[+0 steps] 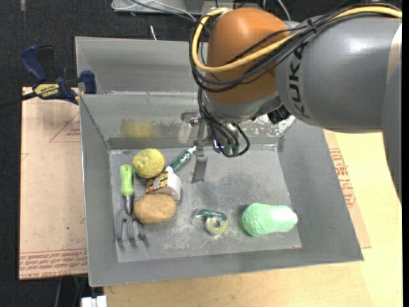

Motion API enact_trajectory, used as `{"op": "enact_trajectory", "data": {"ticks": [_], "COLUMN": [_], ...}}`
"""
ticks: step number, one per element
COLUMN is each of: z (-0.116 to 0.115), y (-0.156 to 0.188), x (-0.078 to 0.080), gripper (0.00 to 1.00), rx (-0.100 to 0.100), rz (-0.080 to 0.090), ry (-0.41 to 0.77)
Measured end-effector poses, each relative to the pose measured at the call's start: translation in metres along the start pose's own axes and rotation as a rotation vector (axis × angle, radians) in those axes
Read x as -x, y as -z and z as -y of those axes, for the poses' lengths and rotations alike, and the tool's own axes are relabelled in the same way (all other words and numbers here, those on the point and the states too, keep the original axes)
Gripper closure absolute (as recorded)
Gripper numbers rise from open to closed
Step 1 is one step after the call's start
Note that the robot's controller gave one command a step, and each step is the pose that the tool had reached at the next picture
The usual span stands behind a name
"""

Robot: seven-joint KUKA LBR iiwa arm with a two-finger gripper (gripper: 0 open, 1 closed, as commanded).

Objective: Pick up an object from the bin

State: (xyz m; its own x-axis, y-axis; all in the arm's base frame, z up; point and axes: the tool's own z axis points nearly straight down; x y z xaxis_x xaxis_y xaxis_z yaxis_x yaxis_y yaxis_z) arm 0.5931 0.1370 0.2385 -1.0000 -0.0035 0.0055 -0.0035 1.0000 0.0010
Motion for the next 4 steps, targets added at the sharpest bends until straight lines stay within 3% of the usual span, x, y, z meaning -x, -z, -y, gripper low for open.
{"op": "enact_trajectory", "data": {"ticks": [1,2,3,4], "z": [0.001,-0.042,-0.056,-0.062], "y": [0.004,-0.049,-0.075,-0.089], "x": [0.002,0.032,0.041,0.043], "gripper": [0.00,0.00,0.00,0.00], "rx": [0.001,0.002,0.003,0.002], "rz": [0.007,0.014,0.012,0.011], "ry": [-0.003,0.128,-0.059,0.338]}}
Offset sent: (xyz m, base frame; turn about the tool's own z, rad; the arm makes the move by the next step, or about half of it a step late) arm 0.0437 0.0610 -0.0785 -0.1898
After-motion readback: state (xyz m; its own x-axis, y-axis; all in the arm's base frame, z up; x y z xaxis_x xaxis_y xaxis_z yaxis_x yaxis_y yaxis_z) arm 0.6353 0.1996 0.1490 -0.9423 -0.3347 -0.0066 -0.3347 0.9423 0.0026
